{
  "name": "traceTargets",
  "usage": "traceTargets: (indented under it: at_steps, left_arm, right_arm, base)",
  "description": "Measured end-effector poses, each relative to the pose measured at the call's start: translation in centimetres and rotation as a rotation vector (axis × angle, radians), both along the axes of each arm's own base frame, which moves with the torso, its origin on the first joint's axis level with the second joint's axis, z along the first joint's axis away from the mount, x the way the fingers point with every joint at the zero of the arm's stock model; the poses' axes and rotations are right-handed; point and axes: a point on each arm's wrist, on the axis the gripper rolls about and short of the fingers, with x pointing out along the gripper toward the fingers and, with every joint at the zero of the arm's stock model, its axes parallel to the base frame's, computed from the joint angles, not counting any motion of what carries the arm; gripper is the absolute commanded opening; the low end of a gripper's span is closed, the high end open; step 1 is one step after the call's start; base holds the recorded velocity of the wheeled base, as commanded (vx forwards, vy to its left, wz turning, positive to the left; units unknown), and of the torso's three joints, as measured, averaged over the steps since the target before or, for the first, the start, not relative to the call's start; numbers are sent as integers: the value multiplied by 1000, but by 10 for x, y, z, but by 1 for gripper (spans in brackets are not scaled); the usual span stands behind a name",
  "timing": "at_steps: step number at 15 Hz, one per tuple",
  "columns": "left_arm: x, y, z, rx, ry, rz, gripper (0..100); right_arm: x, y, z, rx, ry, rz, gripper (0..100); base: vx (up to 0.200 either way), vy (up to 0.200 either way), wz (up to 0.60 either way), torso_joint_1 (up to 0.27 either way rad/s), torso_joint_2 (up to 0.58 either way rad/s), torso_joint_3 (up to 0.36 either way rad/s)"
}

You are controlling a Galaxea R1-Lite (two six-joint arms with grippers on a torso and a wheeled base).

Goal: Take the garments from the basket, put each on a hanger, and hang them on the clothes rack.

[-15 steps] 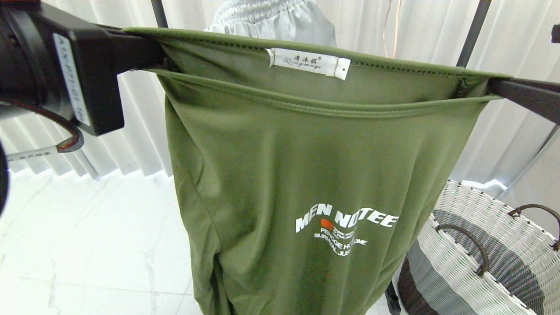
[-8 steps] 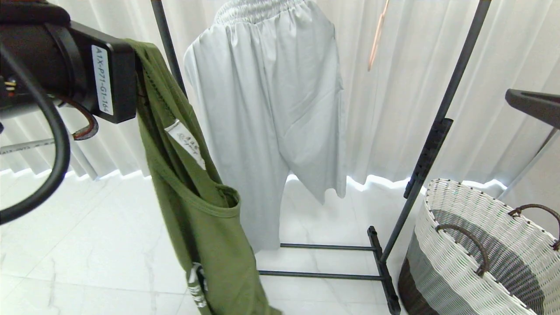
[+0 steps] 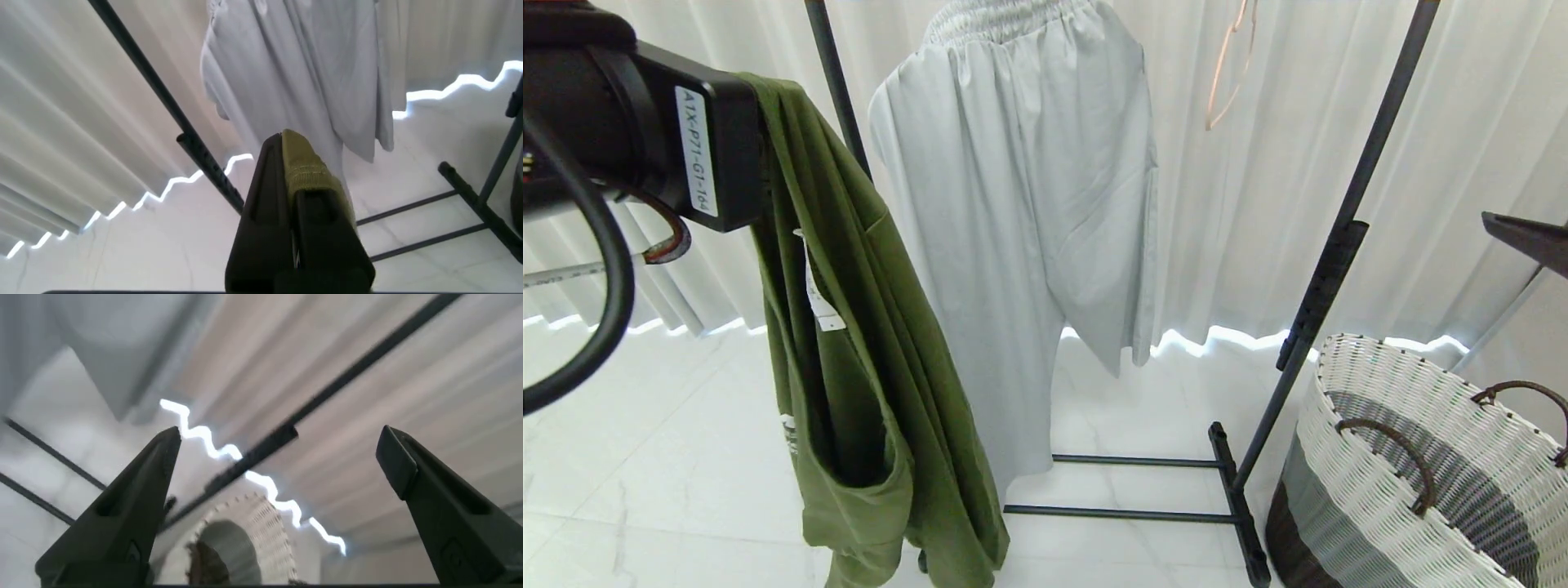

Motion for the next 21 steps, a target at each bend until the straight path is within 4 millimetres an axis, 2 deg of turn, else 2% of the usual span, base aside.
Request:
traceTargets:
  at_steps: [6,9,12,21]
  left_arm:
    - [0,0,0,0,0,0,0]
    - [1,1,-3,8,8,9,0]
    - [-2,5,-7,11,12,10,0]
    - [-13,18,-13,12,13,10,0]
  right_arm:
    - [15,-10,-22,-69,-97,-116,100]
    - [19,-14,-31,-63,-67,-150,100]
    - [19,-18,-32,-25,-61,-173,100]
    - [20,-22,-32,10,-54,-201,100]
  base:
    - [0,0,0,0,0,0]
    - [0,0,0,15,-69,-56]
    - [0,0,0,51,-240,-263]
    - [0,0,0,177,-491,-293]
